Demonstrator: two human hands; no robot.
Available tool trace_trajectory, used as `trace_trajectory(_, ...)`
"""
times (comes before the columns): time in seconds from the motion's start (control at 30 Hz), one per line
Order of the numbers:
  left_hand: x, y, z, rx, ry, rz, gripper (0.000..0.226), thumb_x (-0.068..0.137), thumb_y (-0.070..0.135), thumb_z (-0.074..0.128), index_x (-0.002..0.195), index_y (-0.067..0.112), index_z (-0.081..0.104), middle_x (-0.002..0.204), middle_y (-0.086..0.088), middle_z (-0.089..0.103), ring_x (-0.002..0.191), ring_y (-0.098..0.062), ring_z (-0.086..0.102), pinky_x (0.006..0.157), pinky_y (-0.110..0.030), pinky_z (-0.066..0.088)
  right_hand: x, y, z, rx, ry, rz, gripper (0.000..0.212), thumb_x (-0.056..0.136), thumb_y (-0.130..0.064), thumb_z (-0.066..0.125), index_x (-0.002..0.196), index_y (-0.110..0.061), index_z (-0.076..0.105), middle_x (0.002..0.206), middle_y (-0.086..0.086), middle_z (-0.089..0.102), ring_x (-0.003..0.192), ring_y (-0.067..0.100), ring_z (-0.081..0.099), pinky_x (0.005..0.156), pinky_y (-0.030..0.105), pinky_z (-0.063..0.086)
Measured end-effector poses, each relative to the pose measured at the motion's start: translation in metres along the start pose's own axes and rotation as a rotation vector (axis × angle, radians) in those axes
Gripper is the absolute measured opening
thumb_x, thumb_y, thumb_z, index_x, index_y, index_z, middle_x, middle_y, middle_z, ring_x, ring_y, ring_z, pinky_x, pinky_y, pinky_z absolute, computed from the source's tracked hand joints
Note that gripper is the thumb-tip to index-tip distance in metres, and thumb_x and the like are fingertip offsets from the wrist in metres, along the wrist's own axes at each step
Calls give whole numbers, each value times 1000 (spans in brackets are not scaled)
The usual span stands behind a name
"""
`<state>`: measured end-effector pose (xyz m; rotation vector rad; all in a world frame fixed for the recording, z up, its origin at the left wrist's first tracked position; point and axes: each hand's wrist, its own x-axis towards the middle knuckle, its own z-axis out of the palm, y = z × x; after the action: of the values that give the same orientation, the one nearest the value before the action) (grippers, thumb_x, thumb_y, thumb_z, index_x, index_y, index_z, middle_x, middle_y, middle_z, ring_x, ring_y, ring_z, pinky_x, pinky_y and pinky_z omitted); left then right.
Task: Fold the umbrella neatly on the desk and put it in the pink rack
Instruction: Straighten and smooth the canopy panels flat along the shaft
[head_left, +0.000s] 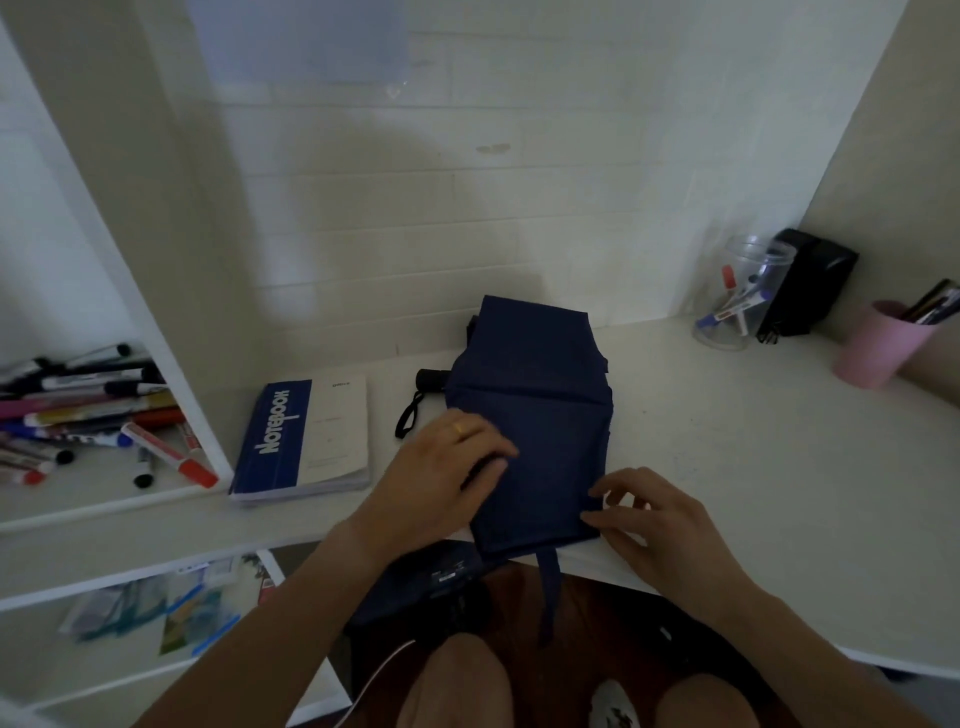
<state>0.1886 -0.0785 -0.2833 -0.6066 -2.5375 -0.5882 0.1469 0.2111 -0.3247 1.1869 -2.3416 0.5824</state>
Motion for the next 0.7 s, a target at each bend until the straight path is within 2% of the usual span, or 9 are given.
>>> trace_trajectory(0.07,8,-4,18,159,-97,41,41,106,42,42,140,25,58,152,1,49,142,-17,42,119,-34,34,0,2,2,6,-16,-11,24,79,-9,82,98,-23,81,107,-6,70,91,6,61,72,17,51)
trace_trajectory(0.13,3,-10,34,258,-281,39,56,106,57,29,155,33,36,169,1,19,156,-17,14,127,-38,16,1,2,3,14,-55,0,24,79,-9,82,98,-23,81,103,-8,70,92,6,61,75,20,53)
trace_trajectory(0.2,-7,-15,44,310,-409,13,63,103,66,19,160,40,14,171,6,-1,157,-14,-4,128,-41,5,2,1,-2,1,-102,32,21,80,-14,78,97,-26,80,100,-12,70,94,6,60,75,26,56)
trace_trajectory(0.3,-13,-17,48,338,-429,9,64,102,68,14,160,42,3,170,8,-9,156,-12,-10,128,-42,2,18,-12,-13,49,-81,80,20,82,-27,63,96,-29,78,101,-16,68,96,4,56,80,25,53)
trace_trajectory(0.4,-12,-16,50,335,-417,28,63,103,67,14,159,43,1,170,6,-9,156,-13,-9,128,-42,2,46,-24,-4,126,-74,105,33,99,-32,46,119,-25,71,127,-10,63,115,7,55,101,19,44)
trace_trajectory(0.43,-14,-15,51,330,-407,30,62,103,67,15,159,43,1,170,6,-8,156,-13,-9,128,-43,3,52,-23,4,83,-149,109,40,103,-38,39,134,-27,62,142,-9,55,129,8,49,110,20,37)
trace_trajectory(0.5,-17,-17,51,319,-396,19,62,102,68,15,159,45,1,170,6,-7,157,-14,-8,128,-43,5,52,-12,22,-28,-345,119,53,105,-50,26,155,-33,32,165,-7,23,150,9,21,123,29,22)
trace_trajectory(0.6,-21,-21,48,302,-399,-20,65,98,75,16,155,53,-7,170,4,-10,157,-17,-9,128,-41,3,44,9,27,-149,-585,169,64,99,-65,16,156,-45,-4,166,-15,-15,152,3,-14,127,32,1)
trace_trajectory(0.7,-23,-27,45,300,-400,-51,76,92,84,18,155,52,-9,170,1,-10,157,-17,-8,128,-39,3,45,15,18,-149,-669,169,70,93,-76,16,152,-52,-14,162,-18,-26,149,1,-23,123,28,-10)
